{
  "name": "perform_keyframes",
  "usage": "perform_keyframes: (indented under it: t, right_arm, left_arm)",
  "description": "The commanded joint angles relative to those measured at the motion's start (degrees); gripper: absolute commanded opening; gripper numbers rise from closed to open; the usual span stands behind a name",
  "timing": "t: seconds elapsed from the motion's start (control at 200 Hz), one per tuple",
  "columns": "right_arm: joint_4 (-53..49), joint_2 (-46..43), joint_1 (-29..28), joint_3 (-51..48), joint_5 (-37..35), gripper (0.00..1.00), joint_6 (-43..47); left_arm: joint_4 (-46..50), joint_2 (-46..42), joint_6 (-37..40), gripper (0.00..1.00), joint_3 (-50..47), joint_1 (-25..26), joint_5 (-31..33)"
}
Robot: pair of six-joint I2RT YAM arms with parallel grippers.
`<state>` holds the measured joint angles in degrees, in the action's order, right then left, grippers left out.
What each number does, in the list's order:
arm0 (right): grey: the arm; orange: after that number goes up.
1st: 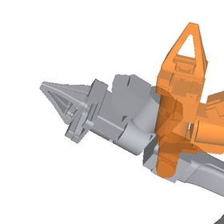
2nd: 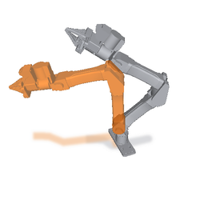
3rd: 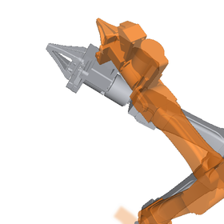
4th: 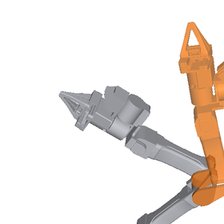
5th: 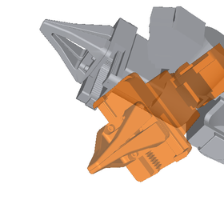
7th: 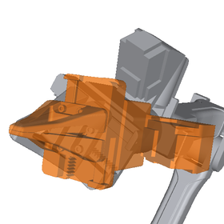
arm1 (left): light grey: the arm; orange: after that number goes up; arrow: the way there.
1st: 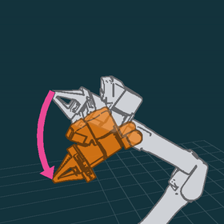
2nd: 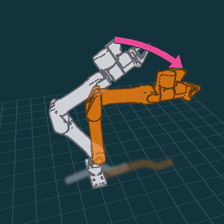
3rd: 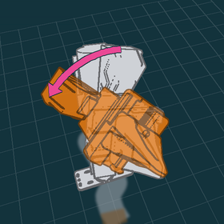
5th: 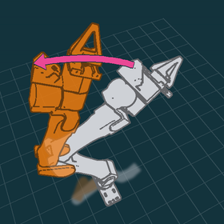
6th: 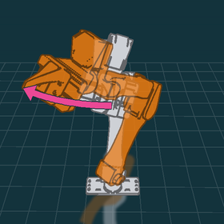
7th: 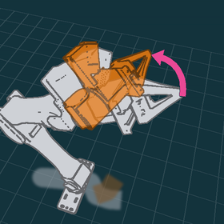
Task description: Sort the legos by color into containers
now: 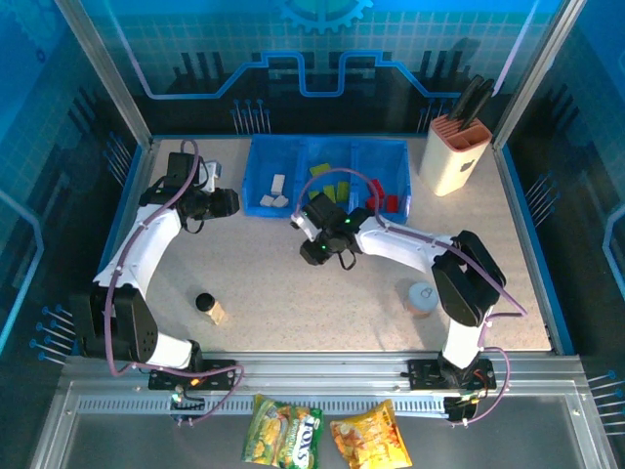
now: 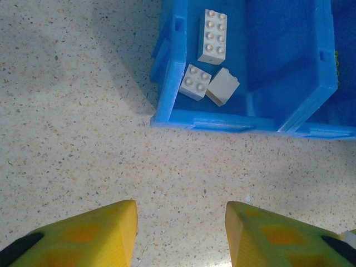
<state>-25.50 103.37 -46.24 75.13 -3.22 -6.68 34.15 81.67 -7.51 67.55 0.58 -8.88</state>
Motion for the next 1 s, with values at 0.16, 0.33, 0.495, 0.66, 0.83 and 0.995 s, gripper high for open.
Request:
perform_keyframes:
  t: [0.16, 0.33, 0.495, 0.66, 0.83, 0.995]
  right_arm:
    - [16.24, 1.58, -2.09, 4.98, -3.67, 0.21, -4.17]
    - [18.41, 6.29, -2.07, 10.94, -5.43, 0.21, -8.7]
    - [17.16, 12.47, -1.58, 19.4, -6.96, 0.21, -13.25]
    - [12.29, 19.32, 0.97, 29.57, -6.44, 0.21, -23.05]
    - [10.78, 26.22, 3.22, 37.99, -2.76, 0.2, -28.64]
    - [7.37, 32.98, 4.31, 46.25, -2.79, 0.2, -30.41]
  left_arm:
    - [-0.32, -1.85, -0.25, 0.47, -0.43, -0.86, -1.13]
    - [-0.4, -1.96, -0.28, 0.47, -0.48, -0.85, -1.23]
    - [-0.42, -2.13, -0.24, 0.47, -0.44, -0.85, -1.04]
    - [-0.54, -2.21, -0.32, 0.47, -0.58, -0.93, -1.13]
    - [-0.49, -2.3, -0.34, 0.47, -0.75, -0.94, -0.97]
    - [-0.67, -2.38, -0.57, 0.46, -0.84, -0.93, -1.13]
